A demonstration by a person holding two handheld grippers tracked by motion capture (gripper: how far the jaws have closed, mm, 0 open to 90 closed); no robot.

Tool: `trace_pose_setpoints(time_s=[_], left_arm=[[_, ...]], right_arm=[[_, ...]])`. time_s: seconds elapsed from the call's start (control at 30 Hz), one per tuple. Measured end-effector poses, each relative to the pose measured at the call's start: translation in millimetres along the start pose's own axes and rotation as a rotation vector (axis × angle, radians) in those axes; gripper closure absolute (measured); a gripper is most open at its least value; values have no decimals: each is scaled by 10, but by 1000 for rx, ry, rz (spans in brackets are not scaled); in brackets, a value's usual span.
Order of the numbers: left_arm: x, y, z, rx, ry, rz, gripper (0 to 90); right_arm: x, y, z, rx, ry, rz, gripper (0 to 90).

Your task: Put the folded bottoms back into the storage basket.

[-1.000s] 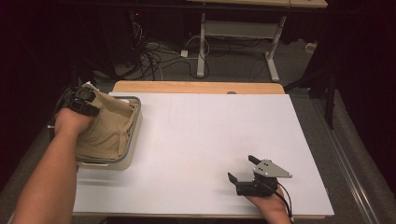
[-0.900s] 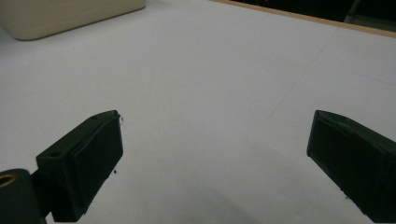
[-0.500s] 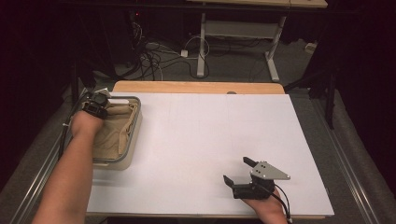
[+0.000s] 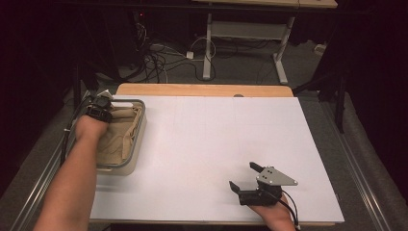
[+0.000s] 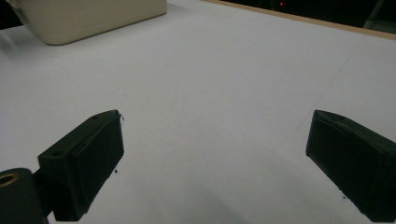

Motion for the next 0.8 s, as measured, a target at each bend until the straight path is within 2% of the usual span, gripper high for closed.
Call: trace_pose_setpoints(time_s=[0.13, 0.27, 0.4, 0.47, 0.53, 0.63, 0.73, 0.8], left_arm=[[-84, 23, -200, -42, 6, 17, 873], [-236, 63, -389, -97, -19, 38, 861], [-393, 121, -561, -121, -39, 72, 864], [-492, 173, -621, -138, -76, 109, 877], [-573, 202, -670, -120, -95, 133, 877], [-656, 174, -697, -90, -123, 129, 877], [-707, 85, -663, -70, -151, 96, 877], [-748, 33, -596, -79, -171, 70, 877]], right_arm=[[-2, 11, 0, -2, -1, -6, 54], [-5, 7, 2, 3, -4, -15, 54], [4, -4, -16, 8, 1, -26, 54], [17, -4, -32, 9, 8, -26, 54], [34, -6, -47, 10, 14, -26, 55], [46, -19, -52, 16, 20, -32, 56], [47, -22, -41, 20, 18, -37, 56], [49, -25, -29, 23, 18, -36, 56]])
Point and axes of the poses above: each handheld gripper's, and its own axes: z roughly forward along the jaws, x roughly out of its top, y roughly to its right, the point moved 5 cm from there along z, roughly forward along the jaws, and after that the axes turned 2 degrees about y, right-handed, at the moved point
